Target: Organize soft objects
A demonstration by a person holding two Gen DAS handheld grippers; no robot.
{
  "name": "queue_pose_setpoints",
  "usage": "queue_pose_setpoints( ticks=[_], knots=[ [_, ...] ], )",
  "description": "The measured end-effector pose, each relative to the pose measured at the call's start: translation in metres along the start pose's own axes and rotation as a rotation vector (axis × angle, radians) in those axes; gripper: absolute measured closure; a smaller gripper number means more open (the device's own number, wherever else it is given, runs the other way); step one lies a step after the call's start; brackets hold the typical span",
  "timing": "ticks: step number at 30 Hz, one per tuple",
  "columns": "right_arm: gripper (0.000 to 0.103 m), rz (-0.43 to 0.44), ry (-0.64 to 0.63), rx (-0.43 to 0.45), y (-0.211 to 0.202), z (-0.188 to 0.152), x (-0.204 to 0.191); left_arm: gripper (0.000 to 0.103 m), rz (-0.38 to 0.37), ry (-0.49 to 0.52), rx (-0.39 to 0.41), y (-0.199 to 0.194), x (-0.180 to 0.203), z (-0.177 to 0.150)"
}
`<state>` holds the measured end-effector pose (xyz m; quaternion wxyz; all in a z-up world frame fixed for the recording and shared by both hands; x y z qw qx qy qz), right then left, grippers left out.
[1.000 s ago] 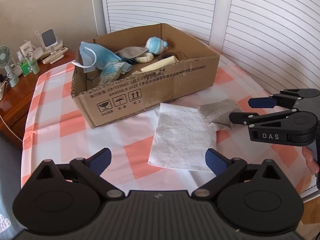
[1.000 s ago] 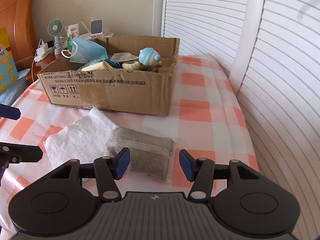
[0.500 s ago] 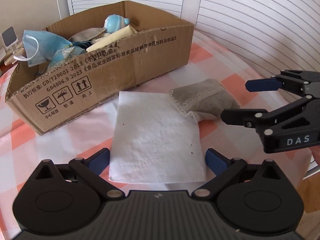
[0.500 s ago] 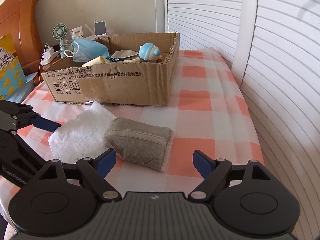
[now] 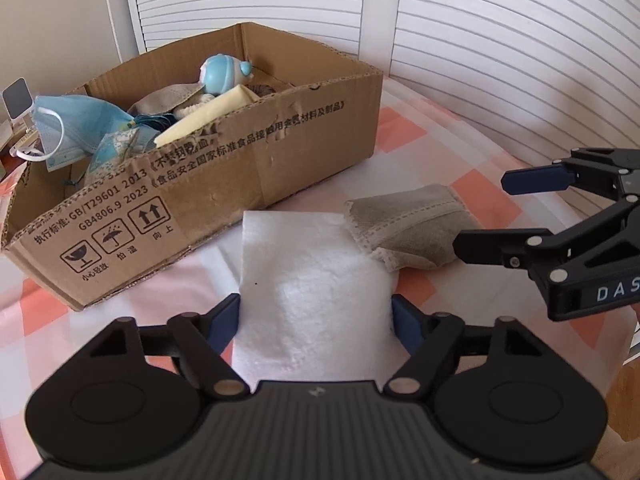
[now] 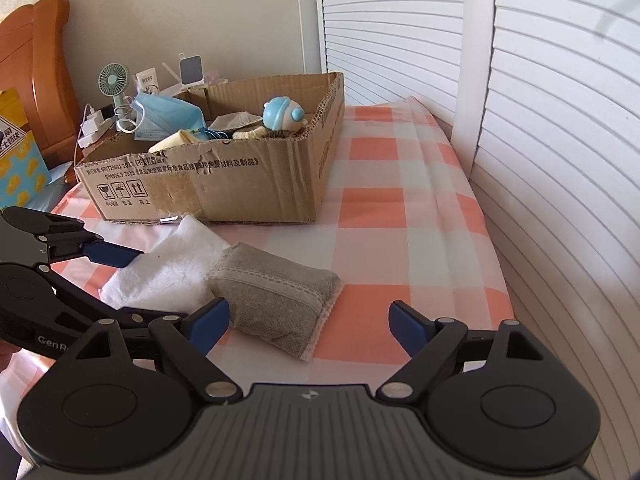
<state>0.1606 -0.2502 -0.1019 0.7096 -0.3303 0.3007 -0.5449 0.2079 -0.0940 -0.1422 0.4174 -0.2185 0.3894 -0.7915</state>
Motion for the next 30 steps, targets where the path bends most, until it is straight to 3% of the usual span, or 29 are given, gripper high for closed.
queue_pose_setpoints(
  ticks=[3, 6, 16, 20, 22, 30],
  knots=[
    [0.01, 0.017, -0.01, 0.002, 0.002, 0.003, -0.003, 0.048, 0.011, -0.021, 0.008, -0.004, -0.007, -0.001],
    [0.01, 0.027, -0.031, -0.004, 0.004, 0.003, -0.008, 0.055, 0.013, -0.04, 0.01, -0.007, -0.014, -0.003],
    [0.007, 0.027, -0.095, -0.049, 0.018, -0.002, -0.021, 0.056, 0.038, -0.131, 0.003, -0.03, -0.039, -0.029],
    [0.004, 0.014, -0.117, -0.059, 0.029, -0.003, -0.026, 0.045, 0.049, -0.142, -0.002, -0.033, -0.043, -0.034],
    [0.003, 0.008, -0.125, -0.057, 0.032, -0.002, -0.029, 0.03, 0.062, -0.138, -0.01, -0.03, -0.042, -0.033],
    [0.0, -0.005, -0.156, -0.059, 0.036, -0.003, -0.033, 0.021, 0.072, -0.132, -0.012, -0.018, -0.039, -0.025]
  ],
)
Point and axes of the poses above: each gripper's, at about its wrist camera, not at the fingertips, and y roughly the way its jaws point, x to its right, z to its top, the point moved 6 cm from there along y, roughly the way its jaws point, and after that the axes turned 1 degree about -z, right-handed, at the moved point
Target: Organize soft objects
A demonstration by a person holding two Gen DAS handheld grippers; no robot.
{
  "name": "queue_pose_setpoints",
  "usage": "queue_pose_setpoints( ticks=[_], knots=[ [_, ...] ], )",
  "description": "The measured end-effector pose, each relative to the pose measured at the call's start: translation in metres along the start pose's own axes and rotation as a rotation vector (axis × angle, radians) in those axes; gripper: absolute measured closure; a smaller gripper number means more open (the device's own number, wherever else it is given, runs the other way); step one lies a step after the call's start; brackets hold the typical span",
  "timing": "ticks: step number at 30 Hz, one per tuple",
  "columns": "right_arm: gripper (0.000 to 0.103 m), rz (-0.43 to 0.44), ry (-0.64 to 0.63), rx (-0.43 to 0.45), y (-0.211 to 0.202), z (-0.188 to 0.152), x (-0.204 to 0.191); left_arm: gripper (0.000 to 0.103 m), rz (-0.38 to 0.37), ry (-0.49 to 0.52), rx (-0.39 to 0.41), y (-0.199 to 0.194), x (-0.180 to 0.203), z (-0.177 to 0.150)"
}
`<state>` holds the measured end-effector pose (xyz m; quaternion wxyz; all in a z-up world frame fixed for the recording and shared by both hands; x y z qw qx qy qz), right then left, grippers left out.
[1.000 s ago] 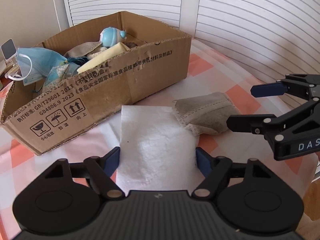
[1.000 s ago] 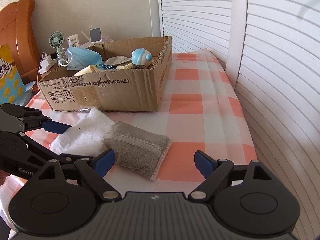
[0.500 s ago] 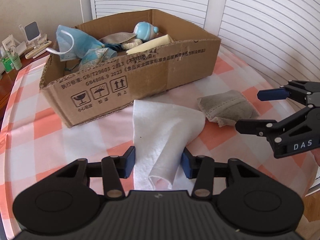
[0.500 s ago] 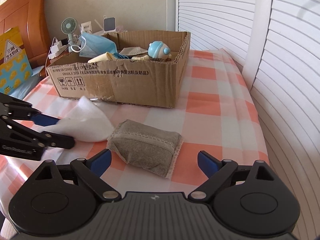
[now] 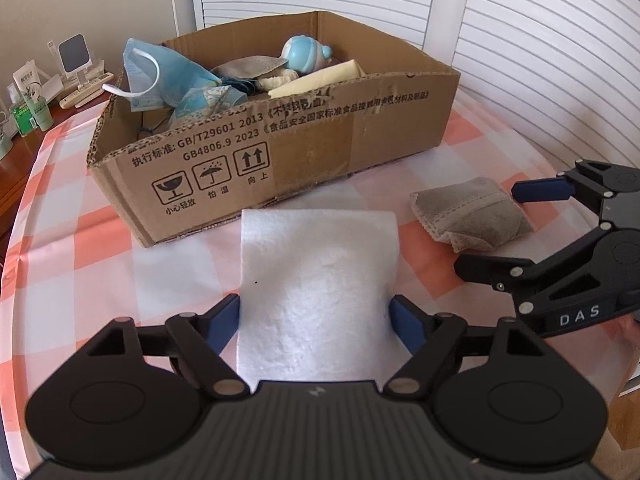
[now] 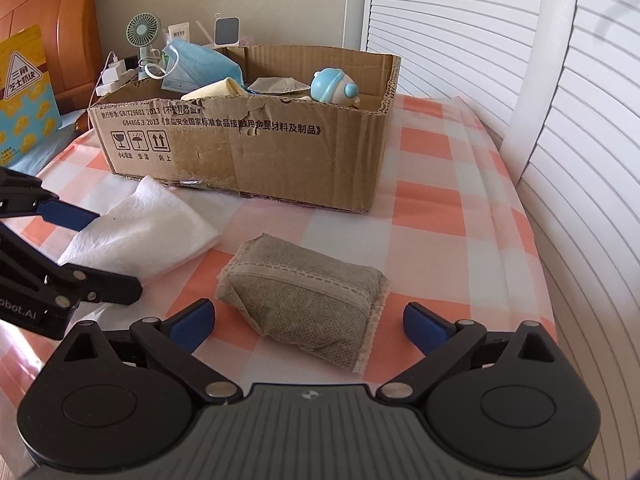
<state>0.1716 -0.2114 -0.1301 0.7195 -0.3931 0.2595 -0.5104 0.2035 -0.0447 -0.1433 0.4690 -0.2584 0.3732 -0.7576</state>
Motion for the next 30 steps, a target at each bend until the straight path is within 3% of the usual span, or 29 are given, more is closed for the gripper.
queue_pose_setpoints(
  ticks=[8, 13, 19, 27, 30],
  knots=[
    [0.0, -0.012, -0.01, 0.003, 0.006, 0.005, 0.0, 0.02, 0.019, -0.032, 0.01, 0.007, -0.002, 0.01],
    [0.0, -0.004, -0.018, 0.003, 0.01, 0.009, -0.003, 0.037, 0.025, -0.055, 0.019, 0.004, -0.008, 0.011],
    [0.002, -0.01, -0.011, 0.009, 0.015, 0.015, -0.008, 0.046, 0.021, -0.08, 0.022, -0.001, -0.015, 0.009],
    [0.036, -0.043, -0.003, 0.027, 0.01, 0.018, -0.004, 0.058, 0.023, -0.077, 0.03, -0.005, -0.014, 0.01],
    [0.044, -0.045, 0.003, 0.027, 0.006, 0.018, -0.001, 0.064, 0.016, -0.068, 0.035, -0.008, -0.013, 0.011]
  ],
)
Point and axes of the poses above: each gripper's, at about its wrist camera, not at the fingertips, and y roughly the way its jaws point, x to its right, z to its top, the point moved 6 cm from there along y, roughly the way its jaws point, and after that the axes turned 1 degree about -z, right-handed, at the moved point
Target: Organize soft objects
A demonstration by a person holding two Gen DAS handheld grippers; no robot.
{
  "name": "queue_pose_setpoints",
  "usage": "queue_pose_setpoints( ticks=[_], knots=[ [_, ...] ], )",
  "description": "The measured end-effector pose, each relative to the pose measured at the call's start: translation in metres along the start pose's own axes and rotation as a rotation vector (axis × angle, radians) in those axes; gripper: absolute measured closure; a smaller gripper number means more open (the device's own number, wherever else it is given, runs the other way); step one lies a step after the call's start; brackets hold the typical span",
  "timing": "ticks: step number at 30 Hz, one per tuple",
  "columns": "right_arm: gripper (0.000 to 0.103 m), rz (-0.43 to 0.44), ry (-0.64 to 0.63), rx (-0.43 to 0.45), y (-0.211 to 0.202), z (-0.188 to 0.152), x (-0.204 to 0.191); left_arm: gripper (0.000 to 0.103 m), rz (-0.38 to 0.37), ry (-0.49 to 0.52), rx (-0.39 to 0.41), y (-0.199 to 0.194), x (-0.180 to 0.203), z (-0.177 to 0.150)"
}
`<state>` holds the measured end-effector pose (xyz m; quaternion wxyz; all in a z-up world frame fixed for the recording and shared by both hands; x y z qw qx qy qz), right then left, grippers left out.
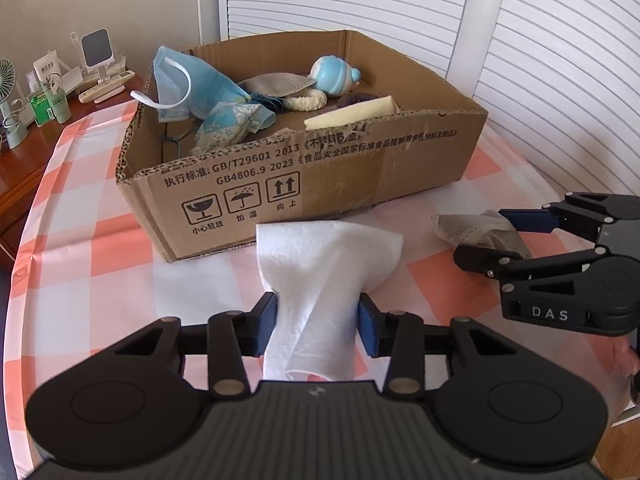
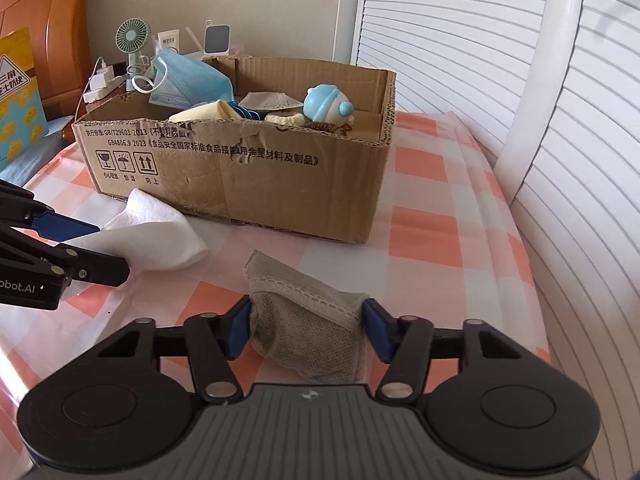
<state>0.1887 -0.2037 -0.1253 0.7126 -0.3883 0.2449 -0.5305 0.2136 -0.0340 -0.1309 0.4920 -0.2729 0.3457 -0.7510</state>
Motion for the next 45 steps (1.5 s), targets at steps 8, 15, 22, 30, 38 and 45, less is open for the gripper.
queue_pose_setpoints(
  ticks=[8, 15, 22, 30, 38, 45],
  knots=[
    [0.052, 0.012, 0.008, 0.005, -0.017, -0.001, 0.006, 0.069, -0.01, 0.044, 0.011, -0.016, 0.004, 0.0],
    [0.052, 0.026, -0.013, 0.074, -0.05, 0.021, 0.011, 0.07, -0.016, 0.065, 0.055, -0.045, 0.004, 0.004],
    [0.052, 0.044, -0.05, 0.178, -0.063, 0.076, 0.012, 0.07, -0.012, 0.076, 0.121, -0.076, 0.002, 0.015],
    [0.042, 0.059, -0.04, 0.192, -0.016, 0.134, 0.006, 0.07, 0.012, 0.073, 0.159, -0.091, -0.007, 0.031],
    [0.007, 0.056, 0.018, 0.15, 0.009, 0.126, 0.01, 0.07, 0.047, 0.091, 0.187, -0.079, -0.021, 0.078],
    [0.001, 0.059, 0.042, 0.156, -0.017, 0.101, 0.022, 0.069, 0.044, 0.089, 0.182, -0.041, -0.023, 0.126]
  ],
)
Point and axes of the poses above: each gripper's, at about its wrist camera, not at the fingertips, and y roughly the way its jaws point, x to its right, z to its top, the point moved 6 cm from there along y, roughly the way its jaws point, and after that the axes turned 1 degree about -z, right-handed, at the moved point
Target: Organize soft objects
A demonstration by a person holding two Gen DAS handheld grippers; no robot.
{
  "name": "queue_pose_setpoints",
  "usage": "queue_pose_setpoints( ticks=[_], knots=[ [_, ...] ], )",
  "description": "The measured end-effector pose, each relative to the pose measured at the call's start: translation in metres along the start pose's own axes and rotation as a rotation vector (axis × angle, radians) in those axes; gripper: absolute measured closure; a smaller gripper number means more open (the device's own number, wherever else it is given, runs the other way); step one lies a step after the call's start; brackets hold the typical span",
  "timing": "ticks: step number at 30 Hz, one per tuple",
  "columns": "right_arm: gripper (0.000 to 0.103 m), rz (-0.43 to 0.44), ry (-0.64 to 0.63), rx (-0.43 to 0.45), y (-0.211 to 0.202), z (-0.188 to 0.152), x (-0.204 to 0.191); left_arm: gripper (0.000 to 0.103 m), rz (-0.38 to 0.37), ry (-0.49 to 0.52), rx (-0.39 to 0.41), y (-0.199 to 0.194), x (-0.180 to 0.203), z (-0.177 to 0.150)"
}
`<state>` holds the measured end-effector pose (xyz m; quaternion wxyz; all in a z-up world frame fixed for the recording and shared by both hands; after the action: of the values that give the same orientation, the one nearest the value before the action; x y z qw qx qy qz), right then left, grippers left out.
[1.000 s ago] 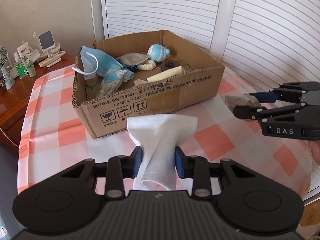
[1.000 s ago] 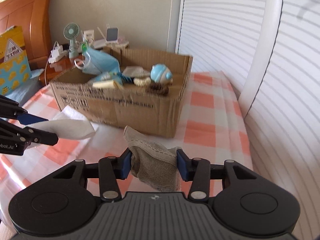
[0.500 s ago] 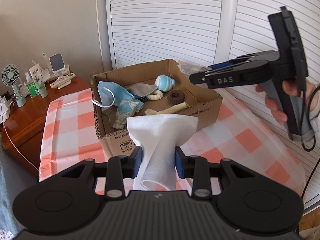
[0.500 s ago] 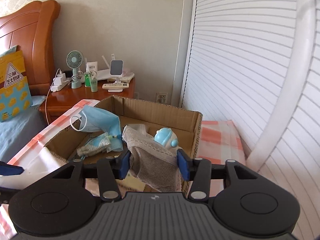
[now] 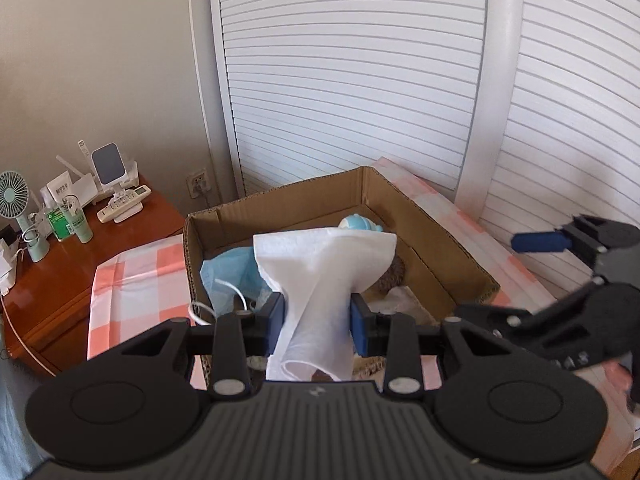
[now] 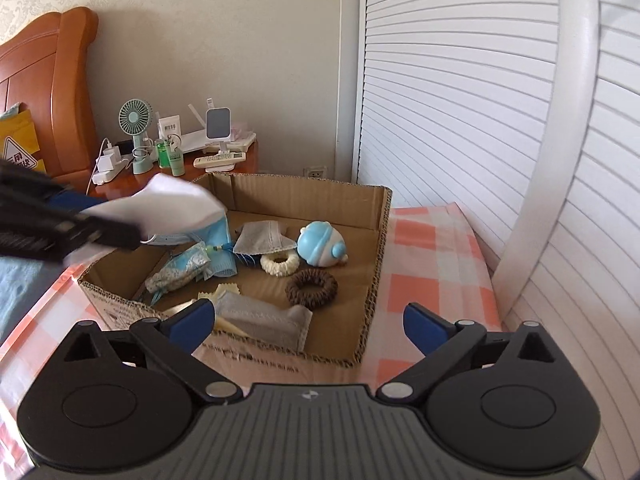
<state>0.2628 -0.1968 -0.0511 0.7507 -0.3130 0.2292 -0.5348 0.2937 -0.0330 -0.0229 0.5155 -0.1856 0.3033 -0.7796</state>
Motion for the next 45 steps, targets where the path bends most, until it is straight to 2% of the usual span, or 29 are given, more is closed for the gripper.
queue_pose_setpoints(
  ticks=[2, 4, 5, 7, 10, 15, 21, 24, 28, 45],
  knots=[
    [0.0, -0.005, 0.004, 0.003, -0.008, -0.002, 0.003, 0.058, 0.005, 0.004, 0.005, 0.012, 0.001, 0.009],
    [0.0, -0.008, 0.009, 0.001, -0.014, -0.004, 0.005, 0.008, 0.024, 0.003, -0.002, 0.02, 0.003, 0.012],
    [0.0, -0.008, 0.014, -0.002, -0.017, -0.004, 0.006, 0.003, 0.046, -0.003, 0.008, 0.022, 0.003, 0.013],
    [0.0, -0.008, 0.022, -0.004, -0.024, -0.005, 0.007, 0.002, 0.067, 0.002, 0.037, 0.019, 0.006, 0.011],
    [0.0, -0.014, 0.036, -0.016, -0.031, -0.006, 0.006, 0.002, 0.083, -0.017, 0.032, 0.011, 0.007, 0.004],
    [0.0, -0.061, 0.084, -0.058, -0.036, -0.009, 0.005, 0.001, 0.151, -0.041, 0.065, -0.018, 0.009, -0.013],
    [0.0, -0.175, 0.147, -0.166, -0.045, -0.019, -0.001, 0.001, 0.256, -0.124, 0.004, -0.049, 0.01, -0.039],
    [0.0, -0.202, 0.177, -0.183, -0.055, -0.023, -0.008, 0.001, 0.26, -0.157, -0.025, -0.062, 0.013, -0.048],
    [0.0, -0.212, 0.194, -0.189, -0.065, -0.027, -0.017, 0.001, 0.255, -0.151, -0.049, -0.071, 0.018, -0.055],
    [0.0, -0.22, 0.208, -0.182, -0.078, -0.026, -0.022, 0.001, 0.269, -0.156, -0.059, -0.078, 0.023, -0.058]
  ],
)
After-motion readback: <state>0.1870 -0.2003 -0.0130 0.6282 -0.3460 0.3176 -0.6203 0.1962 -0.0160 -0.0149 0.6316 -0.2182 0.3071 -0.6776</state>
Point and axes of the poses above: each gripper's, at about its wrist camera, not at the fingertips, and y roughly the way its jaws point, x to its right, z to its top, the point moved 6 cm from there along y, roughly the way its jaws point, and after that the axes turned 1 degree about -z, right-handed, at the moved point
